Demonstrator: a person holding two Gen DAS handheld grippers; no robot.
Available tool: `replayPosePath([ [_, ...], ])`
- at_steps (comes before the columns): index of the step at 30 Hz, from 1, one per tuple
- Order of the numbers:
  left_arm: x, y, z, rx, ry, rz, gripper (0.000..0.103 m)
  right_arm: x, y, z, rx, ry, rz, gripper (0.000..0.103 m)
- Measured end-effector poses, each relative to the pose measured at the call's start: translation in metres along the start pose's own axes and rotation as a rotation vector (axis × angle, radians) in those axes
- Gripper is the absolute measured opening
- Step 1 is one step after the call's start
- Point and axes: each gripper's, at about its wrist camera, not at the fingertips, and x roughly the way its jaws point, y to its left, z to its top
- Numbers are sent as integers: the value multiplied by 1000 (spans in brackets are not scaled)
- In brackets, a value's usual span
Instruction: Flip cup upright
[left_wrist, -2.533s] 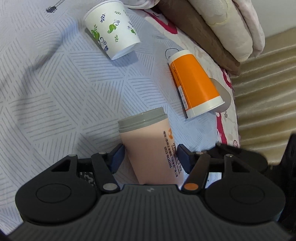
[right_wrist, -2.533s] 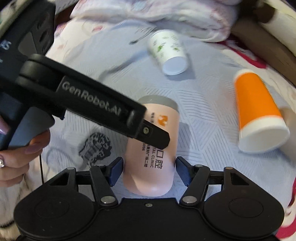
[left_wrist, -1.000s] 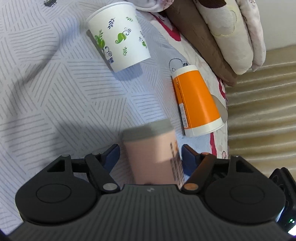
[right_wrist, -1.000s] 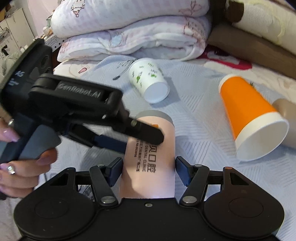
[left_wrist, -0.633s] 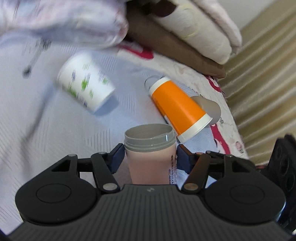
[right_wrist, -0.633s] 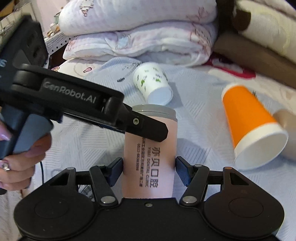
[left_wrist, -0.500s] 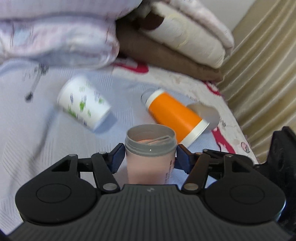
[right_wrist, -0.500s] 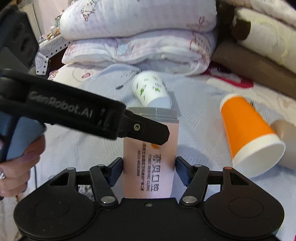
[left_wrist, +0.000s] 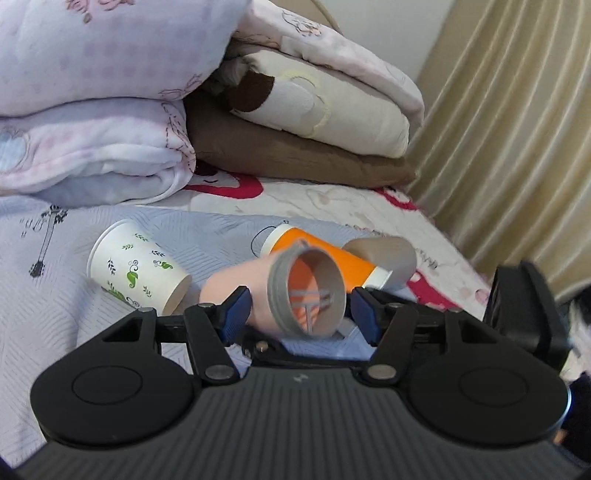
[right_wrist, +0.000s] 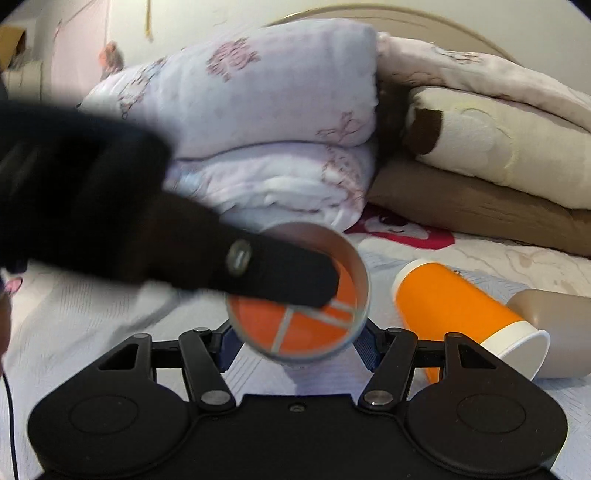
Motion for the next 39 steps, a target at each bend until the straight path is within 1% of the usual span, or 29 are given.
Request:
replayPosePath([
  [3, 9, 3, -4, -8, 16, 22, 59, 6, -3, 1, -7, 1, -9, 67],
  [8, 10, 21, -3, -95, 15, 17, 58, 6, -1, 2, -64, 25, -6, 67],
  [11, 5, 32, 0, -176, 10, -21, 58, 12, 1, 8, -62, 97, 17, 67],
  [14, 3, 42, 3, -239, -1, -7, 58, 10, 1, 13, -73, 105, 39, 67],
  [17, 2, 54, 4, -310, -4, -6, 59, 9, 3, 12, -94, 139, 30, 67],
  [21, 0, 60, 4, -347, -5, -22, 58, 10, 0, 11, -96, 163, 24, 67],
  [23, -2, 60, 4, -364, -6, -53, 58, 10, 0, 14, -103, 182, 20, 67],
  [26, -2, 72, 1, -473, -9, -140, 58, 10, -6, 19, -99, 209, 10, 67],
  [28, -2, 79, -1, -521, -14, -159, 58, 5, -7, 18, -92, 230, -4, 67],
  [30, 3, 84, -4, -559, 1, -161, 58, 3, -10, 19, -83, 241, 3, 67],
  [32, 12, 90, -9, -622, 33, -162, 58, 2, -11, 20, -87, 252, 13, 67],
  [34, 17, 96, -17, -683, 48, -166, 58, 2, -10, 19, -89, 259, 24, 67],
  [36, 22, 102, -22, -739, 61, -172, 56, 2, -9, 18, -95, 262, 22, 67],
  [37, 23, 104, -24, -753, 72, -172, 53, 2, -10, 18, -95, 264, 23, 67],
  [39, 26, 105, -25, -766, 86, -157, 52, 4, -11, 19, -95, 266, 22, 67],
])
